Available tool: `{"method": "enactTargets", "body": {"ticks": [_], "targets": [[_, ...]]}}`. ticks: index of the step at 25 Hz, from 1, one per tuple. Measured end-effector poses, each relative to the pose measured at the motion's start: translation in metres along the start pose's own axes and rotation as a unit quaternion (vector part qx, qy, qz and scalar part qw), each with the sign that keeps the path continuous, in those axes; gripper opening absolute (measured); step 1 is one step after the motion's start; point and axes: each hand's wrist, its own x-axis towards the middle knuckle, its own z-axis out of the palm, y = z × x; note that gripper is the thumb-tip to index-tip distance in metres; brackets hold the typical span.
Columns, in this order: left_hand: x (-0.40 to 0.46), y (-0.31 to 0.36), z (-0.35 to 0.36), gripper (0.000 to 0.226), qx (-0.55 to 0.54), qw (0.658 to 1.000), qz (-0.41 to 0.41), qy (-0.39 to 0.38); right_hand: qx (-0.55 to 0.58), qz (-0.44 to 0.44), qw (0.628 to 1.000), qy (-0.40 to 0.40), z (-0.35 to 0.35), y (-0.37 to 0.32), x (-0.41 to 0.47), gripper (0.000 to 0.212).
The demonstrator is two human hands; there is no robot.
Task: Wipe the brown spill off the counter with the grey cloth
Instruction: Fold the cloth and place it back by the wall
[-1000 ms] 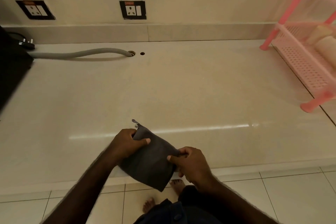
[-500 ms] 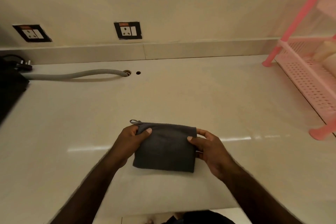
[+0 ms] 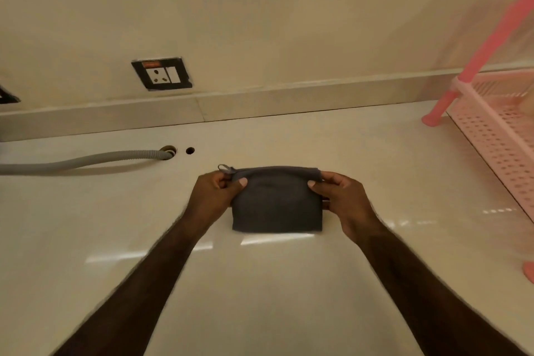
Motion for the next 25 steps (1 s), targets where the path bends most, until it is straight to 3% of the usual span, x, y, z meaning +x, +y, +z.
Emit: {"method": "enactTargets", "body": {"ticks": [13, 21, 25], "targets": [[0.198, 0.024, 0.018, 0.017, -0.014, 0.996, -0.006, 0.082, -0.15, -0.09, 0.981, 0.084, 0.035, -0.061, 0.197, 0.036], [0.239, 0.025, 0.032, 0.01, 0.06, 0.991, 0.017, 0.122, -0.221, -0.125, 0.954, 0.159, 0.036, -0.06, 0.231, 0.042], [0.226, 0.03, 0.035, 0.018, 0.159, 0.97, 0.037, 0.181, -0.306, -0.225, 0.909, 0.171, 0.042, -0.048, 0.216, 0.04]]}}
